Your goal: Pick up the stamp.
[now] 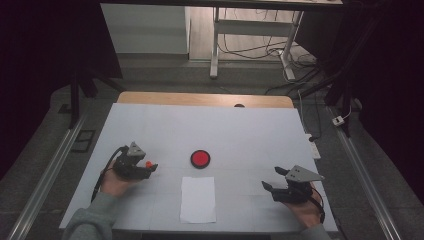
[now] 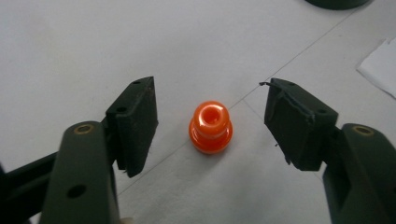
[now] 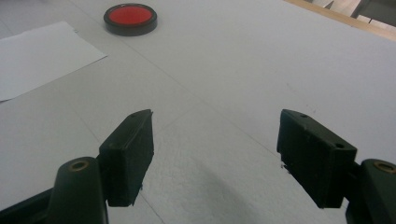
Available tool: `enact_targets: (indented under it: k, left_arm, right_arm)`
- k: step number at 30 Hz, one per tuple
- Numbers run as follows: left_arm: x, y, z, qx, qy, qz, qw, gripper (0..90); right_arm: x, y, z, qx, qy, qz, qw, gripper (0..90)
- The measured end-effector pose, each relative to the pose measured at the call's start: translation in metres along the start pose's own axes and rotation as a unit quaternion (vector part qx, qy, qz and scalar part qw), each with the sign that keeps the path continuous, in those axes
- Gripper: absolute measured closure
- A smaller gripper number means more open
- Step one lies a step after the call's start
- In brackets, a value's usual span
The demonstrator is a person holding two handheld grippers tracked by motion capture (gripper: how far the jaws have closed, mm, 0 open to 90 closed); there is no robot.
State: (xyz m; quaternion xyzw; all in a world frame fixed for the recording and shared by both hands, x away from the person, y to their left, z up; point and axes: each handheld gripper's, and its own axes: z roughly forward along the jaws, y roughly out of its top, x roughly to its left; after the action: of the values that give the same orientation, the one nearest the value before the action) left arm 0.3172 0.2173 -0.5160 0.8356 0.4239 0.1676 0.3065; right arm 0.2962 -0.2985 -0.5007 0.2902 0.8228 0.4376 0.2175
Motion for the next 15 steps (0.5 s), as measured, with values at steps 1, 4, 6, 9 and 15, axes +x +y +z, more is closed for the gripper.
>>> enact_targets:
  k: [1, 4, 6, 9, 15]
  left_arm:
    - [-0.0001, -0.0005, 0.0006, 0.001, 0.001, 0.001, 1.0000, 36.0]
    - [0.0009, -0.0034, 0.0002, 0.005, -0.005, 0.005, 1.0000, 40.3]
    - [0.0022, -0.0052, 0.0001, 0.006, -0.004, 0.004, 1.0000, 42.9]
    - [0.0032, -0.0064, 0.0007, 0.004, -0.005, 0.003, 1.0000, 46.9]
    - [0.0011, -0.0058, 0.0031, 0.003, -0.010, 0.011, 0.9999, 52.9]
  right_arm:
    - [0.0003, -0.0001, 0.0001, 0.002, -0.001, 0.000, 1.0000, 26.7]
    - [0.0010, -0.0004, 0.0006, 0.006, -0.002, -0.002, 1.0000, 27.0]
    - [0.0012, -0.0008, 0.0011, 0.003, -0.001, -0.001, 1.0000, 27.1]
    - [0.0007, -0.0008, 0.0006, 0.005, -0.003, 0.000, 1.0000, 27.2]
    - [0.0005, -0.0012, 0.0010, 0.008, -0.002, -0.001, 1.0000, 27.2]
